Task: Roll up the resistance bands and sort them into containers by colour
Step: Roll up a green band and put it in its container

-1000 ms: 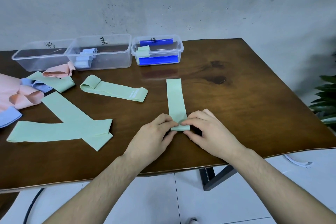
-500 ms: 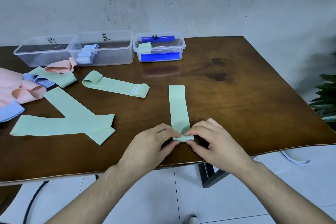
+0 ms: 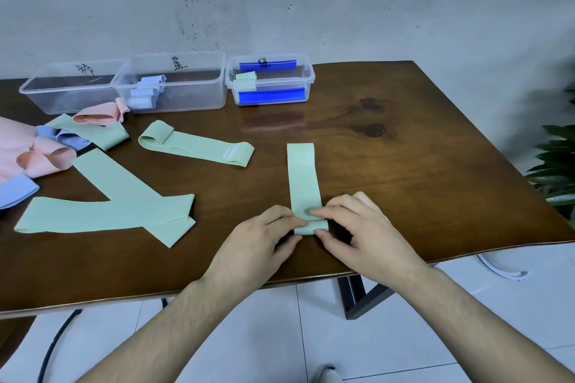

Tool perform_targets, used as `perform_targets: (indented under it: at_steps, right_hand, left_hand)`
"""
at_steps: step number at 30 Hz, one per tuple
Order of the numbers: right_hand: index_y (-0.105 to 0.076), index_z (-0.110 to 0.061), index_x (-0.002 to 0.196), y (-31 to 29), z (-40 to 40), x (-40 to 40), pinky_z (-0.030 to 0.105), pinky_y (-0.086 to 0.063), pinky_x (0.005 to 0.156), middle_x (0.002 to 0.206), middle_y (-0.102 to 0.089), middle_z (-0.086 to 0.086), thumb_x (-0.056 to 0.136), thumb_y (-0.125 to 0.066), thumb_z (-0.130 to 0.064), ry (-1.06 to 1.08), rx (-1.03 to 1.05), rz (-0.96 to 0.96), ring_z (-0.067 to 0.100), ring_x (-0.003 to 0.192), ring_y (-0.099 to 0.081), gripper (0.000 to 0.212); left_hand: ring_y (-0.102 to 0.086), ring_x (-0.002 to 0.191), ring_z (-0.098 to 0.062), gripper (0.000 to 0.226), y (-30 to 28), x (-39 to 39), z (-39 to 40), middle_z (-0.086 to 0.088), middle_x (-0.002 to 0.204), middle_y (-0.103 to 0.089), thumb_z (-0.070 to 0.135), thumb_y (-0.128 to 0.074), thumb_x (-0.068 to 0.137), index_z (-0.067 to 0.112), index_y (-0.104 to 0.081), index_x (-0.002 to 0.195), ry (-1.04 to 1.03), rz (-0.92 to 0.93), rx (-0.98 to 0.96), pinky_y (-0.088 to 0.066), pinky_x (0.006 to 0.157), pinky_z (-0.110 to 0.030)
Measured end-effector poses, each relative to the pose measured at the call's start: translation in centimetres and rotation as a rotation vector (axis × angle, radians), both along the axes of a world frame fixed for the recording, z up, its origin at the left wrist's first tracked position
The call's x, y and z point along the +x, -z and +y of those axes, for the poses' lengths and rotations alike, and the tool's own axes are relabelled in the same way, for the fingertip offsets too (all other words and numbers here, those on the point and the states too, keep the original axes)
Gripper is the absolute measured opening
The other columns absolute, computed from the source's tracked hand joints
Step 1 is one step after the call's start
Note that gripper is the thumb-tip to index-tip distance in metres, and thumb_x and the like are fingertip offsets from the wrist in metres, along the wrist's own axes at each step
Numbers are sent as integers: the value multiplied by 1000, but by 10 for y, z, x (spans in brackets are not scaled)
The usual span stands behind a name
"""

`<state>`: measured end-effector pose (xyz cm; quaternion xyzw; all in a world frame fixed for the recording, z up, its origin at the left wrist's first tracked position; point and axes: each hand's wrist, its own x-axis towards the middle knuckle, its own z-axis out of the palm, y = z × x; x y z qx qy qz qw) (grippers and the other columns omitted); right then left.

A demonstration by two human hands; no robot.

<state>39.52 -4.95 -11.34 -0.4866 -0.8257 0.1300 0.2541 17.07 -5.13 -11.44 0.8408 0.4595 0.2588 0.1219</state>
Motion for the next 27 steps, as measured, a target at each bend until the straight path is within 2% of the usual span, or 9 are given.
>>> perform_targets:
  at_steps: [4,9,13,15,19,23,27]
  right_hand:
    - [-66,-33,122,1,0,1,31,-48,91,115,-54,-25,91,-69,-34,-53,17,-13,4,102,-44,31]
    - [-66,-34,122,3,6,0,34,-50,90,117,-56,-24,91,-70,-33,-37,8,-28,3,104,-45,31]
    - [-67,-34,121,4,10,-1,35,-49,89,115,-59,-24,92,-68,-32,-45,8,-29,6,103,-48,29]
    - [-67,-33,122,4,11,-1,34,-48,90,115,-59,-24,93,-65,-35,-43,10,-33,6,104,-48,29]
    - [-68,-31,125,4,15,-1,33,-47,94,117,-58,-19,92,-64,-38,-38,6,-67,6,109,-45,34]
    - [-69,-27,127,4,18,-2,34,-49,91,114,-60,-16,94,-65,-34,-40,1,-43,6,103,-46,34]
    - [-67,-31,126,0,13,-1,24,-46,89,113,-61,-21,94,-66,-34,-45,-48,-1,3,100,-48,32]
  left_hand:
    - [-45,74,19,23,0,1,2,12,110,-61,24,-68,92,19,-72,114,-14,-19,-26,-32,70,6]
    - [-48,67,15,24,-2,3,2,16,113,-57,26,-66,92,23,-69,116,-28,-21,-48,-35,65,3]
    - [-46,69,20,24,-2,3,5,14,113,-61,25,-69,91,22,-70,115,-26,-15,-38,-33,66,6]
    - [-46,68,14,26,0,3,7,14,113,-61,27,-70,90,23,-70,115,-32,9,-22,-36,67,4]
    - [-50,64,-1,27,2,4,8,14,114,-58,28,-68,91,21,-70,117,-55,30,-4,-52,62,-15]
    - [-50,62,1,28,0,5,10,20,113,-54,31,-64,94,23,-68,121,-73,-22,-73,-44,64,-5]
    - [-51,67,2,26,-4,3,9,21,108,-58,29,-66,92,26,-68,118,-48,-66,-87,-37,64,-1]
